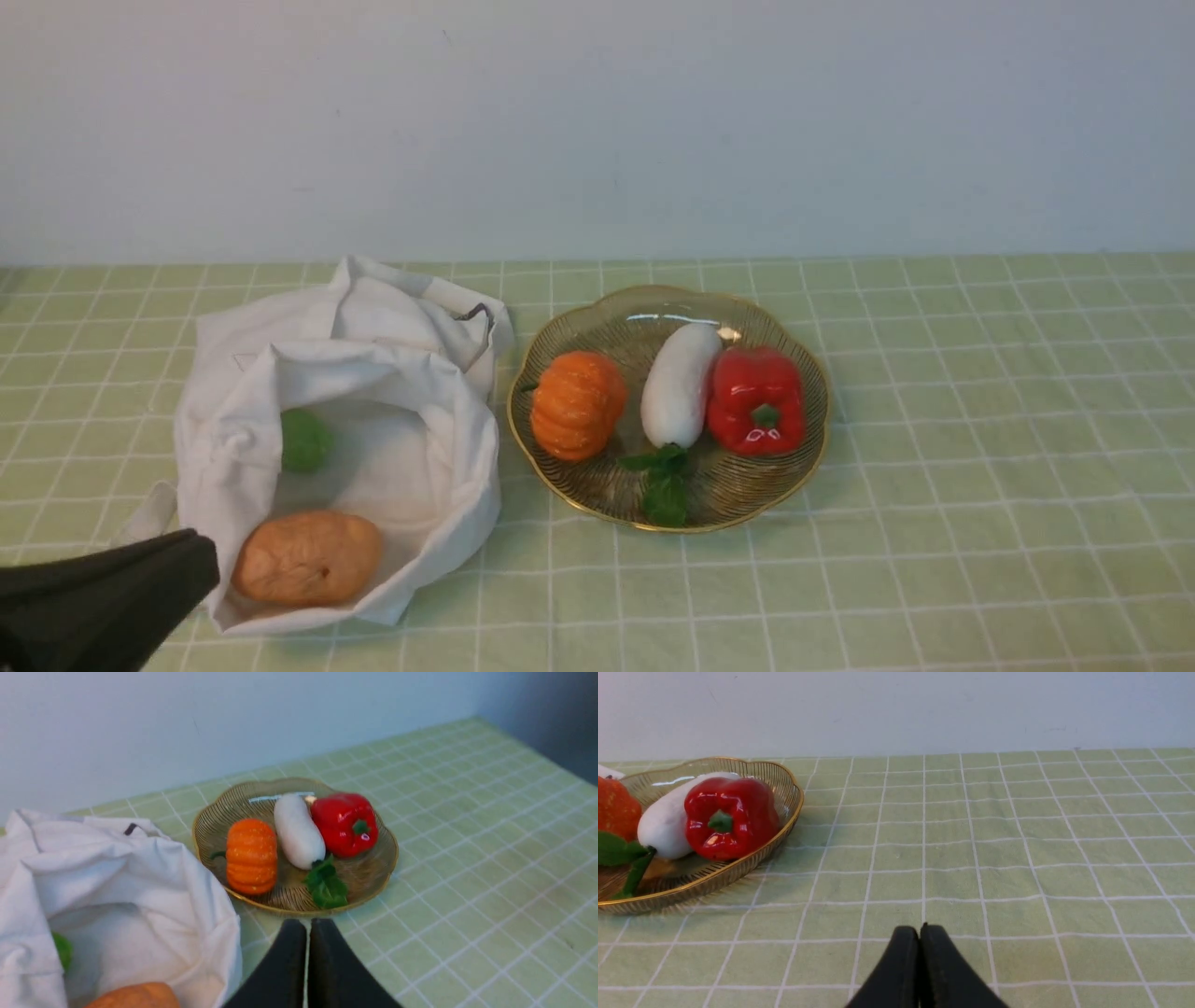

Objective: Take vegetables from bag on green coffee tablecloth place on plate.

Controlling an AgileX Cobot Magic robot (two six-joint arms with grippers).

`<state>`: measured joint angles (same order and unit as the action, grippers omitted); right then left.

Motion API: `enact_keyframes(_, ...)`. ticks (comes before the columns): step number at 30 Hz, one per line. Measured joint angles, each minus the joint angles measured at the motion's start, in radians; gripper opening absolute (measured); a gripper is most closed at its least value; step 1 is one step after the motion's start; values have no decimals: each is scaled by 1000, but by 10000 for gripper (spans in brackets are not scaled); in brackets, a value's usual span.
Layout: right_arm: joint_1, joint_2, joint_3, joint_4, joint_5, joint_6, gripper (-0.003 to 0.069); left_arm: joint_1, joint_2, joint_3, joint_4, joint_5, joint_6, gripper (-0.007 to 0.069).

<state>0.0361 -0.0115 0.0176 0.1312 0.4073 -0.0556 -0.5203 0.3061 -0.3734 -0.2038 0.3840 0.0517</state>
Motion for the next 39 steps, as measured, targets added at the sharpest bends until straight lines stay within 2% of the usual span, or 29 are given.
enact_keyframes(3,0,0,0,0,0,0,-15,0,-78,89,-4,-63,0,-5)
enact_keyframes(9,0,0,0,0,0,0,-15,0,-134,185,-6,-79,0,-5)
enact_keyframes(19,0,0,0,0,0,0,-15,0,-136,225,-3,-78,3,-5)
enact_keyframes(24,0,0,0,0,0,0,-15,5,-165,265,52,-72,8,-5)
enact_keyframes(29,0,0,0,0,0,0,-15,109,-278,370,80,-112,14,-5)
enact_keyframes(33,0,0,0,0,0,0,-15,275,-316,401,155,-101,18,-5)
enact_keyframes(38,0,0,0,0,0,0,-15,434,-317,402,247,-35,18,-5)
enact_keyframes(39,0,0,0,0,0,0,-15,434,-317,403,249,-32,18,-5)
